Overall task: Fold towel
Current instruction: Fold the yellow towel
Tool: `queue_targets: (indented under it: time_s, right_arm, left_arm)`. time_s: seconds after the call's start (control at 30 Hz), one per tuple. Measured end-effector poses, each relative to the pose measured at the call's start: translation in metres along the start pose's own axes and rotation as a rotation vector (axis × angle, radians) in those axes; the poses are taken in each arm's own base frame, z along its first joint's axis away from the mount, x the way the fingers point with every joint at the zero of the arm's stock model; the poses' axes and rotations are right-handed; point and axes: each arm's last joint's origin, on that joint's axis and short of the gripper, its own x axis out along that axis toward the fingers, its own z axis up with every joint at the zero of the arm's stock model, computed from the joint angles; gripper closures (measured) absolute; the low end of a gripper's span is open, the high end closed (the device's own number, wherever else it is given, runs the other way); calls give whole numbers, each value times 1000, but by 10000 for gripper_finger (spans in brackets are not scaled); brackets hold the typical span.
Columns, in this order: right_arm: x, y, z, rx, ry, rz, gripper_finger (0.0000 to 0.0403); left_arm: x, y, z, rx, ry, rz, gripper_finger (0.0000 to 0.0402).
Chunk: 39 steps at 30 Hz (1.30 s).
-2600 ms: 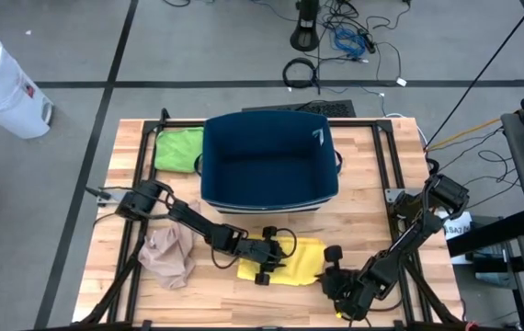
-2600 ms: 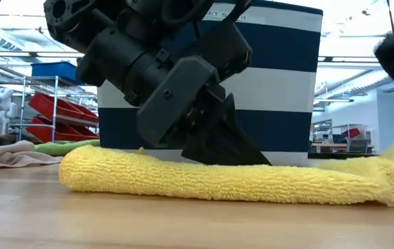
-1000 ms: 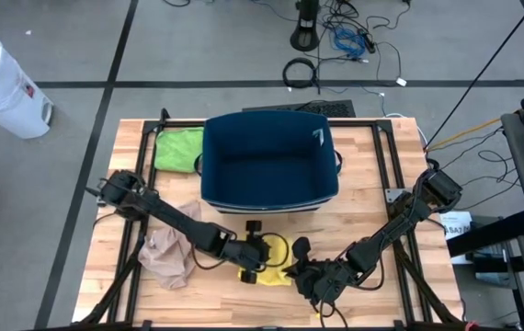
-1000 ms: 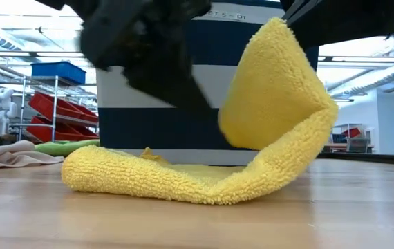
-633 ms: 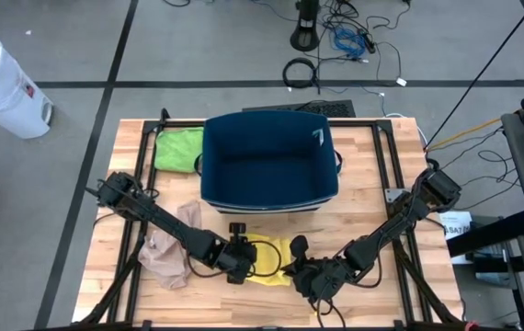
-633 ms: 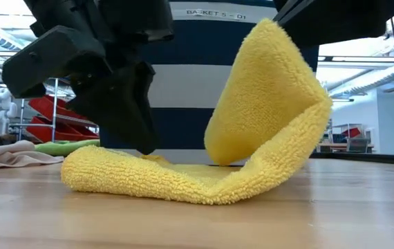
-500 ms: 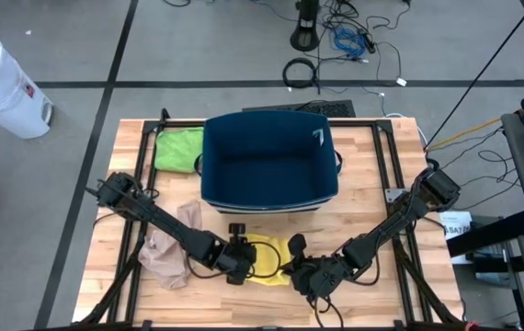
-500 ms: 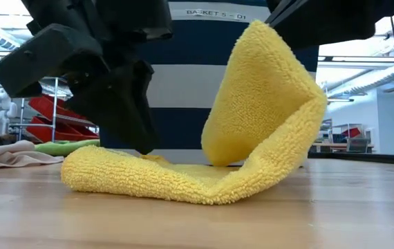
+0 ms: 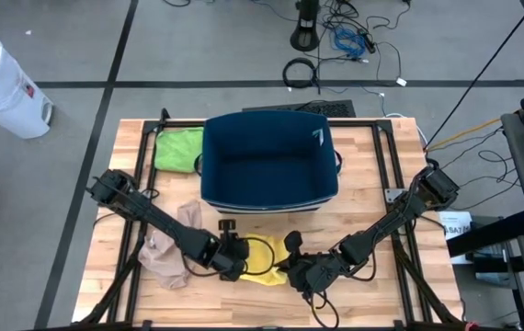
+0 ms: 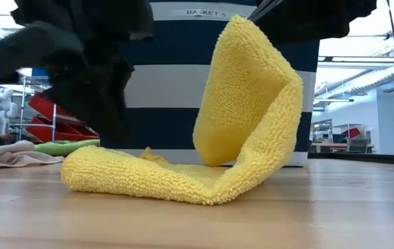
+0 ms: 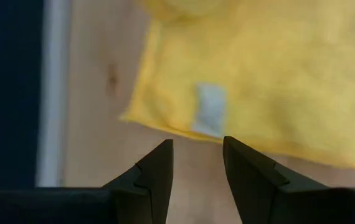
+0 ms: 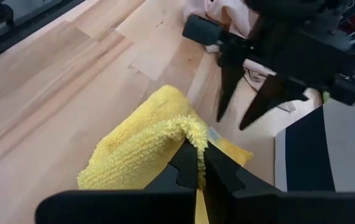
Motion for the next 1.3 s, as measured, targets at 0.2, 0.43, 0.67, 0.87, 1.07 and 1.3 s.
queue_targets:
  time_s: [0.2,0.43,0.67,0.87,1.07,1.3]
  right_arm:
    - [1,-1,-1,16,3,20,403]
    - [10,5,-9,15,41,28,403]
    - [23,13,-14,11,19,19,403]
    - [28,3,-2,-8,-105,-24,403]
    - [38,-13,-3,16,-155,-7,403]
    - [62,-12,-20,23,-131,-6,403]
  left_arm:
    - [5,-3,4,-35,-53,-66,255]
    - [27,3,1,-85,-76,-124,255]
    - [39,1,2,-71,-82,-159,255]
    - [39,1,2,-65,-82,-161,255]
    - [39,1,3,-56,-89,-158,255]
    - [40,2,3,-52,-94,-146,255]
